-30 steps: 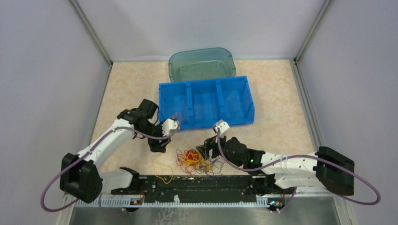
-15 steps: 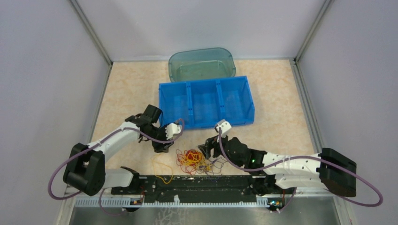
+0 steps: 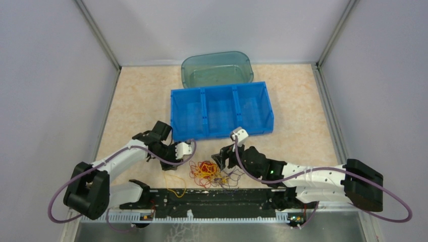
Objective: Untangle the cables
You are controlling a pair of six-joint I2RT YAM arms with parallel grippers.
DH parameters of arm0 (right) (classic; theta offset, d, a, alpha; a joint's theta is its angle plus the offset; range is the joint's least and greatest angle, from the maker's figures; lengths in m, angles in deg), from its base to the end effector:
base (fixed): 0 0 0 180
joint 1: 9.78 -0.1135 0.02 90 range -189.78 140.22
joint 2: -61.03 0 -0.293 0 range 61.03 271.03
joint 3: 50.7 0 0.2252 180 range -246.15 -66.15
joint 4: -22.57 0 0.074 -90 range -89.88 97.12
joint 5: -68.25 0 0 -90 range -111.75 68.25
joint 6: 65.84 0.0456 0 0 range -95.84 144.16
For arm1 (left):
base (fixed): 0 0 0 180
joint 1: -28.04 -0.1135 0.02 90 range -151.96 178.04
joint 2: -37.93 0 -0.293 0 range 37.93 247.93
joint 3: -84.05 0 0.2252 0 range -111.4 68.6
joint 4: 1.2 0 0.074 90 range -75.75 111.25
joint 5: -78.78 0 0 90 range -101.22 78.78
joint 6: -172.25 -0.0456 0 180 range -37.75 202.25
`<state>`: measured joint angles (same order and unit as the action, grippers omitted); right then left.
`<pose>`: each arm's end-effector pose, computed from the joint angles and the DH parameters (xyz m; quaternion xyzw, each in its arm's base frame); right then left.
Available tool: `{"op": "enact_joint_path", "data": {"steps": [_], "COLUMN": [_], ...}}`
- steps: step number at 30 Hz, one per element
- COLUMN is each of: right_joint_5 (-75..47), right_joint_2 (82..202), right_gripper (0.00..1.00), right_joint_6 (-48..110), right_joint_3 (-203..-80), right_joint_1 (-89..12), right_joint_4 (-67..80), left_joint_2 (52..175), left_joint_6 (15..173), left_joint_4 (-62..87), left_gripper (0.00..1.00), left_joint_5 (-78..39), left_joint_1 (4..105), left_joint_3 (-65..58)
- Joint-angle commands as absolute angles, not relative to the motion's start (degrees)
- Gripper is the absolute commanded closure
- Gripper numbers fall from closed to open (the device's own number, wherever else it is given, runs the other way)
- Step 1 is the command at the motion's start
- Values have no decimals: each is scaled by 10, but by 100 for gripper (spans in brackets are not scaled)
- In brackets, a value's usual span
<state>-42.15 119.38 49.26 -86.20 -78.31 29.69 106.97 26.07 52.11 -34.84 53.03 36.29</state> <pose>0.0829 0.1674 0.2438 -0.1910 0.7685 0.3366 0.5096 0.1335 -0.0824 0.1938 0.6519 0.7188 -0.1601 0.1809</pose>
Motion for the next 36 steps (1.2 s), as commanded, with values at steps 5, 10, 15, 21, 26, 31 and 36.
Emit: {"op": "enact_joint_path", "data": {"steps": [5,10,15,21,26,31,36], "right_joint_5": [-429,-432,-433,-415,-392,-361,-309], "right_joint_2": [1193,1186,1183,1198,1224,1257,1294], "right_gripper": [33,36,37,28,15,10,10], "right_joint_6": [485,487,488,480,471,463,484], "right_joint_3": [-903,-901,-902,-920,-948,-979,-984], "right_joint_1": [-787,-787,-787,-787,-787,-787,-787], "right_joint_4": [304,300,300,315,335,374,419], "left_joint_2": [1070,1032,977,947,932,900,848], "left_joint_6": [241,249,268,294,318,335,345], "left_joint_4": [507,522,570,627,633,608,522], "left_gripper": [75,98,100,100,100,100,100], "left_joint_5": [-311,-342,-401,-448,-446,-451,-427], "left_joint_1": [532,534,536,539,546,558,565], "left_joint_3": [381,367,305,185,90,38,49]}}
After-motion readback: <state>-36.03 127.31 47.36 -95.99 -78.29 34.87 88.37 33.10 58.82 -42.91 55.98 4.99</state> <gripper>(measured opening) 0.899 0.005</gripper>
